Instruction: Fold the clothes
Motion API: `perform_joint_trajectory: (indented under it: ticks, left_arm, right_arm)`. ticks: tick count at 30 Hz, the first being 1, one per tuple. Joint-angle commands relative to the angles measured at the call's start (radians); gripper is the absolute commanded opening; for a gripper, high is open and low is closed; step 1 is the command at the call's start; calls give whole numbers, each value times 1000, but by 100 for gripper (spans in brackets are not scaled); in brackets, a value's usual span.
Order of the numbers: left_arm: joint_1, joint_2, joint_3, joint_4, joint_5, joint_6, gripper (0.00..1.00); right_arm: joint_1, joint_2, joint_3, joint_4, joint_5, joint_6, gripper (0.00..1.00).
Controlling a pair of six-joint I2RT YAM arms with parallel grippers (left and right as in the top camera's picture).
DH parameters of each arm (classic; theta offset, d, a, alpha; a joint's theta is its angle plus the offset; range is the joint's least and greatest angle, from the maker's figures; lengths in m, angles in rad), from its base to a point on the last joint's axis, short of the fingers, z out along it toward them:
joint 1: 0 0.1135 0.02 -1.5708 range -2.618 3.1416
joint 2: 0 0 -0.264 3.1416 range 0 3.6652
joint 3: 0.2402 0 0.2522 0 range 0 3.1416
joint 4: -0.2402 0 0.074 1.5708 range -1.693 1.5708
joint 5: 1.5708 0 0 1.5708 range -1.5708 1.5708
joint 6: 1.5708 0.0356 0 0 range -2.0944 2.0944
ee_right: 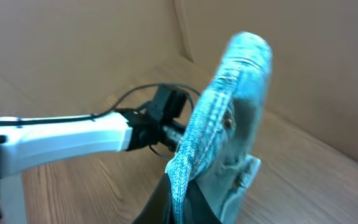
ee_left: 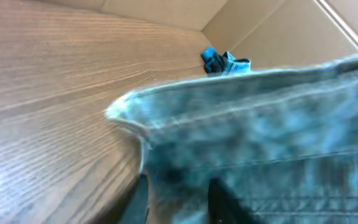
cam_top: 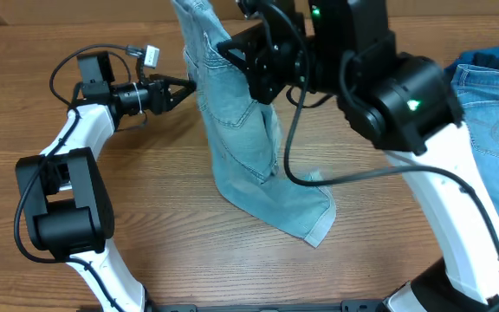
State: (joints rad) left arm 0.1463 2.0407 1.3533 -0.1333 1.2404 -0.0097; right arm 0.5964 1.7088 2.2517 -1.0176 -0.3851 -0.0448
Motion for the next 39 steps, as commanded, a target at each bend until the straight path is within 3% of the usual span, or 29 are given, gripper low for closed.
perform_joint_trajectory:
  ticks: [1, 4, 6, 9, 13, 15, 19, 24, 30, 31, 33, 35, 36, 37, 39]
  left_arm:
    - [2, 16, 10, -2, -16, -25, 56]
    - [-18, 16, 10, -7, -9, -25, 88]
    - [-35, 16, 10, -3, -9, -25, 96]
    - [-56, 16, 10, 29, 47, -25, 97]
    - [-60, 16, 11, 206, 339, -73, 95]
    - [-60, 16, 11, 278, 340, -172, 93]
    - [-62, 16, 11, 307, 340, -238, 80]
    - [-105, 16, 11, 318, 340, -225, 100]
    - [-169, 16, 11, 353, 340, -243, 97]
    - [-177, 16, 11, 356, 340, -259, 93]
    - [-179, 16, 11, 369, 340, -296, 75]
    - [-172, 16, 11, 426, 340, -401, 31]
    - [-171, 16, 11, 452, 340, -460, 14]
    - [-170, 16, 11, 486, 340, -525, 4]
    - [-164, 16, 11, 564, 340, -636, 4]
  right_arm:
    - [4, -113, 60, 55, -35, -11, 4]
    - [4, -114, 60, 69, -45, -11, 4]
    - [4, -114, 60, 80, -93, -11, 4]
    - [4, -116, 60, 96, -157, -10, 4]
    - [4, -123, 61, 90, -156, -10, 4]
    - [4, -126, 61, 89, -156, -10, 4]
    - [-4, -126, 60, 90, -140, -11, 4]
    - [-5, -126, 61, 104, -141, -10, 4]
    - [-5, -127, 60, 105, -141, -7, 4]
    - [-5, -128, 61, 106, -140, -7, 4]
    - [-5, -128, 61, 107, -140, -7, 4]
    - [-5, -128, 61, 112, -140, -7, 4]
    - [-5, -128, 61, 115, -140, -7, 4]
    - [-5, -129, 61, 117, -140, -7, 4]
    - [-5, -130, 61, 119, -140, -7, 4]
